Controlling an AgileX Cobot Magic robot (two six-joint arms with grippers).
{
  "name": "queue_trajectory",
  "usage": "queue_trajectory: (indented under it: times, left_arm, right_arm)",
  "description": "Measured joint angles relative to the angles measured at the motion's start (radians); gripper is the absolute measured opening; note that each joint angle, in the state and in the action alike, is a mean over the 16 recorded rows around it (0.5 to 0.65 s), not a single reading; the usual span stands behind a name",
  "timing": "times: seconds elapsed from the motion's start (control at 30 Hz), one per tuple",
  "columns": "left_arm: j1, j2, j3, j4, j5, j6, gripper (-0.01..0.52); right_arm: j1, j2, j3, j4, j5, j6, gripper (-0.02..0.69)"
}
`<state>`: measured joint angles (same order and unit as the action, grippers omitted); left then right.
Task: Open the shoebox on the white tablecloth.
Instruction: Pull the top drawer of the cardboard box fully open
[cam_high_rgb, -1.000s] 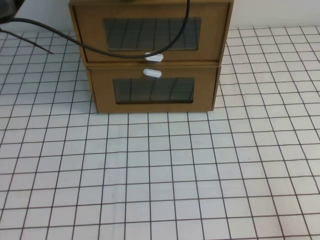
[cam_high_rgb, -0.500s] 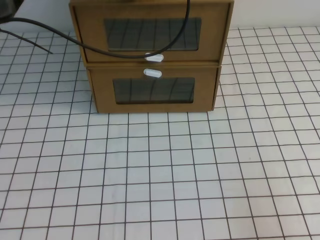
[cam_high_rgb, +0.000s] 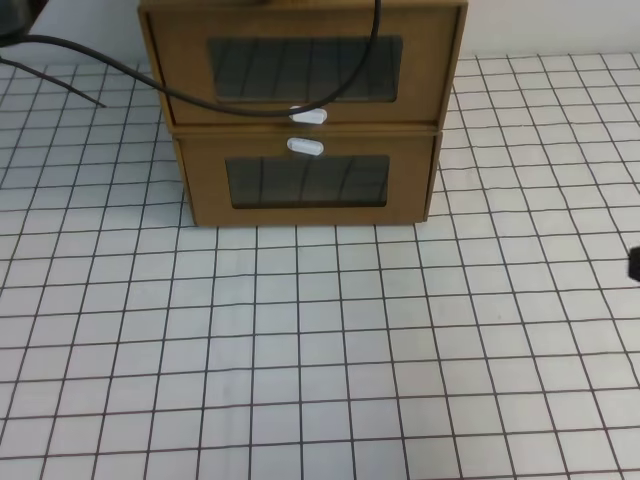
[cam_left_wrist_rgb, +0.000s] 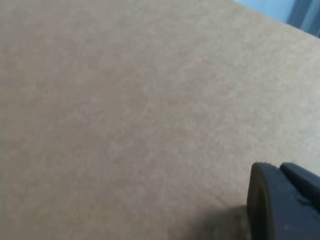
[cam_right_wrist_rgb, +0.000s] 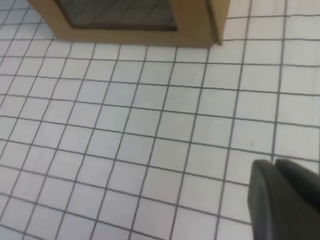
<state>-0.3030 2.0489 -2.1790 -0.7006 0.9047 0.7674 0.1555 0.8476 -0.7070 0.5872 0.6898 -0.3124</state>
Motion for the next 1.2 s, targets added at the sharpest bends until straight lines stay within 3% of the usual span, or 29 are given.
queue_trajectory:
  times: [0.3,0.7,0.97,1.2]
  left_arm:
    - [0.000,0.000,-0.001,0.016,0.000,-0.019,-0.005]
    - [0.000,0.000,-0.002,0.027,0.000,-0.035,-0.005]
    - [0.000,-0.001,-0.004,0.043,0.004,-0.059,-0.005]
    - [0.000,-0.002,-0.015,0.058,0.020,-0.095,-0.005]
  right_arm:
    - [0.291,0.357,-0.290,-0.253,0.007,0.078,-0.013]
    - [0.716,0.704,-0.532,-1.051,-0.021,0.510,-0.009]
    - [0.814,0.826,-0.570,-1.523,-0.071,0.768,0.071]
    - [0.797,0.890,-0.616,-1.732,-0.134,0.884,0.176]
